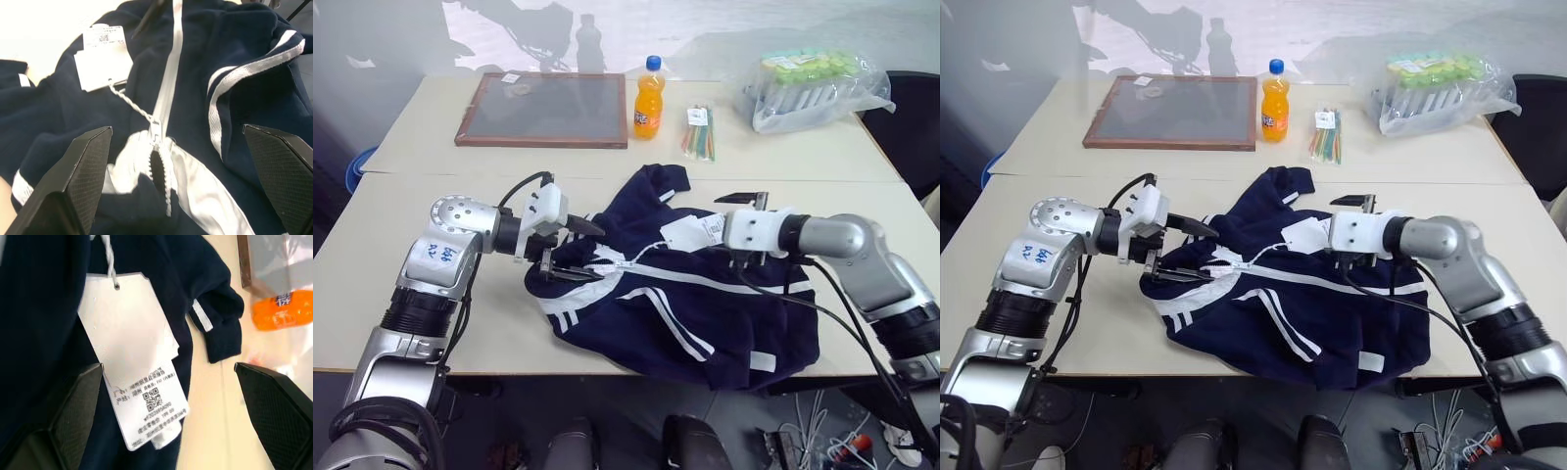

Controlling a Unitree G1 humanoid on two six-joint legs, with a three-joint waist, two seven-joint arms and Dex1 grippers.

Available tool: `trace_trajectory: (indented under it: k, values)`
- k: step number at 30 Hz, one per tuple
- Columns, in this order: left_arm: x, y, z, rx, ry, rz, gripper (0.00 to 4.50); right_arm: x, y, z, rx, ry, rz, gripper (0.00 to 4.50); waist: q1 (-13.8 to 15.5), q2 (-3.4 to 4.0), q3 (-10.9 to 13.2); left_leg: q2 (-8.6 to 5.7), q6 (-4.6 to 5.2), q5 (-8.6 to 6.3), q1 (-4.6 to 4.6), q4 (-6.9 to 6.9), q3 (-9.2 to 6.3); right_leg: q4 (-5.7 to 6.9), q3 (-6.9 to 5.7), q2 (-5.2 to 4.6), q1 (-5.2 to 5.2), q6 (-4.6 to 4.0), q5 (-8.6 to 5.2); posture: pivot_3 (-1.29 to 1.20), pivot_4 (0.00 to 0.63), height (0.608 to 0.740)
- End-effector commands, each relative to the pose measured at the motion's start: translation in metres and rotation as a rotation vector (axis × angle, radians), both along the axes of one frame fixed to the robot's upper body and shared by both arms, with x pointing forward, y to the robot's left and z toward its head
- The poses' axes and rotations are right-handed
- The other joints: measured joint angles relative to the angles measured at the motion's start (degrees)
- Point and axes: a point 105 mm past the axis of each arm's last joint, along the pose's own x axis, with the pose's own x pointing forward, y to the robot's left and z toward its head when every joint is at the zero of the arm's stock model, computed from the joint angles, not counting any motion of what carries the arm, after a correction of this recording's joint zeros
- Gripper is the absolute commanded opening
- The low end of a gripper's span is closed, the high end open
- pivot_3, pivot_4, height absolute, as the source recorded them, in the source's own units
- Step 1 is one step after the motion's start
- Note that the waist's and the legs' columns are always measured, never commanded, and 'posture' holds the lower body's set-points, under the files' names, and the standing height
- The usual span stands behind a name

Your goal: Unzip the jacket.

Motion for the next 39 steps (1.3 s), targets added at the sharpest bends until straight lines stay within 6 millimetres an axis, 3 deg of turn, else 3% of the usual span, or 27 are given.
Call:
trace_trajectory:
  k: [1,9,10,14,21,23,27,33,39]
  values:
    - [-0.002,0.000,0.013,-0.004,-0.055,-0.003,4.50,0.008,0.000,0.000,-0.069,-0.126,0.049,4.48,0.0,0.00,0.0,0.00,0.00,0.00,0.00,0.00,0.00,0.00,-0.01,0.00,0.00,0.00,0.00,0.00,0.150,0.740]
    - [0.002,0.000,0.013,-0.011,-0.052,0.022,4.50,0.021,0.005,0.000,-0.034,-0.201,0.053,4.48,-0.1,0.01,0.0,0.03,0.00,0.00,0.01,0.03,-0.02,0.02,0.01,0.01,0.02,0.00,0.00,0.00,0.150,0.740]
    - [0.004,0.000,0.013,-0.012,-0.054,0.026,4.50,0.022,0.007,0.001,-0.025,-0.209,0.057,4.31,-0.2,0.01,0.0,0.03,0.00,0.00,0.01,0.03,-0.02,0.02,0.01,0.01,0.03,0.00,0.00,0.00,0.150,0.740]
    - [0.007,0.000,0.015,-0.018,-0.062,0.037,4.50,0.023,0.018,0.006,0.014,-0.223,0.077,3.23,-0.4,0.02,0.0,0.03,0.00,0.00,0.01,0.03,-0.03,0.02,0.00,0.01,0.04,0.00,0.00,0.00,0.150,0.740]
    - [0.008,0.000,0.015,-0.018,-0.066,0.036,4.50,0.023,0.036,0.002,0.024,-0.217,0.118,0.87,-1.2,0.02,0.0,0.03,-0.01,0.00,0.01,0.02,-0.06,0.04,-0.01,0.02,0.04,0.00,0.00,0.00,0.150,0.740]
    - [0.008,0.000,0.015,-0.019,-0.067,0.035,4.50,0.021,0.040,-0.002,0.014,-0.211,0.140,0.87,-1.2,0.03,0.0,0.03,-0.01,0.01,0.01,0.02,-0.06,0.04,-0.01,0.02,0.04,0.00,0.00,0.00,0.150,0.740]
    - [0.008,0.001,0.013,-0.012,-0.070,0.038,4.50,0.019,0.044,-0.006,0.014,-0.203,0.165,0.03,-1.2,0.03,0.0,0.03,-0.01,0.01,0.01,0.01,-0.07,0.04,-0.01,0.02,0.04,-0.01,0.00,0.00,0.150,0.740]
    - [0.016,-0.006,-0.003,0.036,-0.100,0.028,4.50,0.015,0.036,-0.003,0.118,-0.192,0.096,0.03,-1.0,0.03,0.0,0.03,-0.01,0.01,0.01,0.02,-0.11,0.04,-0.04,0.02,0.06,-0.01,0.00,0.00,0.150,0.740]
    - [0.030,-0.018,-0.039,0.132,-0.113,-0.013,4.50,0.003,0.024,-0.002,0.223,-0.198,-0.015,0.03,-1.0,0.03,0.0,0.01,-0.01,0.01,0.03,0.03,-0.12,0.03,-0.08,0.03,0.13,-0.01,0.00,0.00,0.150,0.740]
